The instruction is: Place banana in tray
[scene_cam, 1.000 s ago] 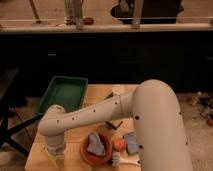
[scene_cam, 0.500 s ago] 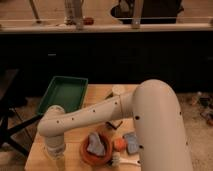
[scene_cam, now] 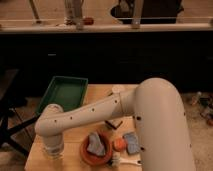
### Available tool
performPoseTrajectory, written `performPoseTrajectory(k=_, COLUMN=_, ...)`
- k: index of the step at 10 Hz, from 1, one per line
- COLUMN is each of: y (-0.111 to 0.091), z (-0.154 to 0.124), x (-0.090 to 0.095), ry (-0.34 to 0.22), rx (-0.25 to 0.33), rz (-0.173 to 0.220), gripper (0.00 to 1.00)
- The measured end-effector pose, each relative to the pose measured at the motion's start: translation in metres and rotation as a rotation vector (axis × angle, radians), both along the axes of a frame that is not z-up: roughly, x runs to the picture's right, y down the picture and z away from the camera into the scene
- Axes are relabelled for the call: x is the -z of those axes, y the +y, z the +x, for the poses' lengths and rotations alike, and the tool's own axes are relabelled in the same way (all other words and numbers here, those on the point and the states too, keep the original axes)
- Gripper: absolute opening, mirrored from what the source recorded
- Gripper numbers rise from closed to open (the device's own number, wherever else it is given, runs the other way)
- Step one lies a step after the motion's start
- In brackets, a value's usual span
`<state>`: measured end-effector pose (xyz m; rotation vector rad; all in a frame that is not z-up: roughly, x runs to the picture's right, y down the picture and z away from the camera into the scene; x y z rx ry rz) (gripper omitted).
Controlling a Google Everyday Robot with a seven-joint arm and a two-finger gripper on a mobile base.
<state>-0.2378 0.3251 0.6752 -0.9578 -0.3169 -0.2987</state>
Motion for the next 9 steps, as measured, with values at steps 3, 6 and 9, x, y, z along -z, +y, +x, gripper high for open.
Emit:
performPoseTrajectory(k=3, y=0.0, z=0.0, x=-0.008, ry=0.098, rx=-0.081, rz=-0.029, gripper=0.8)
performPoseTrajectory(k=6, y=0.0, z=-0.011, x=-0.022, ry=0.148, rx=-0.12, rz=-0.008, gripper=0.8)
performPoseTrajectory(k=9, y=-0.002, z=-0.026, x=-0.032, ry=0.206, rx=-0.1, rz=0.071, gripper=0.8)
